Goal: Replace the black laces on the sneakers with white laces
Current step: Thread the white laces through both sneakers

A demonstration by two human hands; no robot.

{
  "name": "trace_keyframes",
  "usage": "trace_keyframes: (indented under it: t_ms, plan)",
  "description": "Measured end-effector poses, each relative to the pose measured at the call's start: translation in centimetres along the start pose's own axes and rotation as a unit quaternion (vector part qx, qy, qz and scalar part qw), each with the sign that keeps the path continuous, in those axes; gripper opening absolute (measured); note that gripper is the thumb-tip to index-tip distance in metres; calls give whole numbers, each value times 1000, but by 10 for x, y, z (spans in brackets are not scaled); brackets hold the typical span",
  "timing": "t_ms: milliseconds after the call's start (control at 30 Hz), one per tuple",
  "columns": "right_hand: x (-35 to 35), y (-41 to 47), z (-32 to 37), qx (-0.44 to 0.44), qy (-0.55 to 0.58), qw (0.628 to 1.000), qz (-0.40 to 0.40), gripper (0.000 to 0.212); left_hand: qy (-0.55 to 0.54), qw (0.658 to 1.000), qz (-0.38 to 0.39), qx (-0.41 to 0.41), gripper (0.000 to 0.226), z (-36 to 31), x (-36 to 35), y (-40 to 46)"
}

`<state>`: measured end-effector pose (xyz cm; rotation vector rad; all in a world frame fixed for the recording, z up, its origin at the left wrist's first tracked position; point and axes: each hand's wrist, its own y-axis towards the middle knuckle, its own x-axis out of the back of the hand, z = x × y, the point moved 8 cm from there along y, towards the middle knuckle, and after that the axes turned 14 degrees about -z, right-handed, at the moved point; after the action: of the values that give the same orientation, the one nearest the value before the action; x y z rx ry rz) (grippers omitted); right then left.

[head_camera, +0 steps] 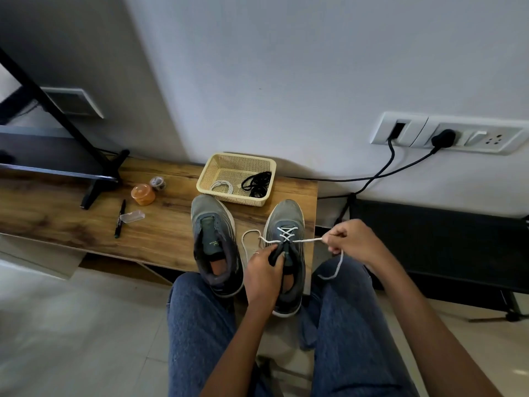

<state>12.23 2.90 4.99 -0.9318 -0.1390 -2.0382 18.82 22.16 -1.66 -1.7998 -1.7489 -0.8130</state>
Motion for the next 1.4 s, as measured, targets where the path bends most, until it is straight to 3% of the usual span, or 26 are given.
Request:
trace_keyframes:
  t_ms: [267, 433, 700, 867, 1100, 1300, 1400]
  plan:
    - [59, -24, 51, 32, 76, 997, -10, 9, -33, 999, -6, 26, 28, 4, 2, 1]
    - [92, -37, 75, 72, 113, 989, -57, 13, -40, 998, -1, 40, 27, 8, 0, 1]
    - [121, -54, 104, 125, 297, 935, -147, 13, -47, 998, -10, 35, 25, 8, 1, 1]
    - [85, -43, 98, 56, 424, 902, -57, 28, -57, 997, -16, 56, 21, 11, 0, 0]
    - [-21, -23, 57, -174, 543, 820, 38, 28, -85, 992, -14, 92, 21, 14, 2, 4]
    - [-91, -9, 23, -212, 395, 894, 23, 13, -66, 995, -14, 78, 23, 13, 1, 6]
    - [-104, 1, 11, -198, 365, 910, -12, 12, -82, 993, -7, 80, 23, 13, 1, 8]
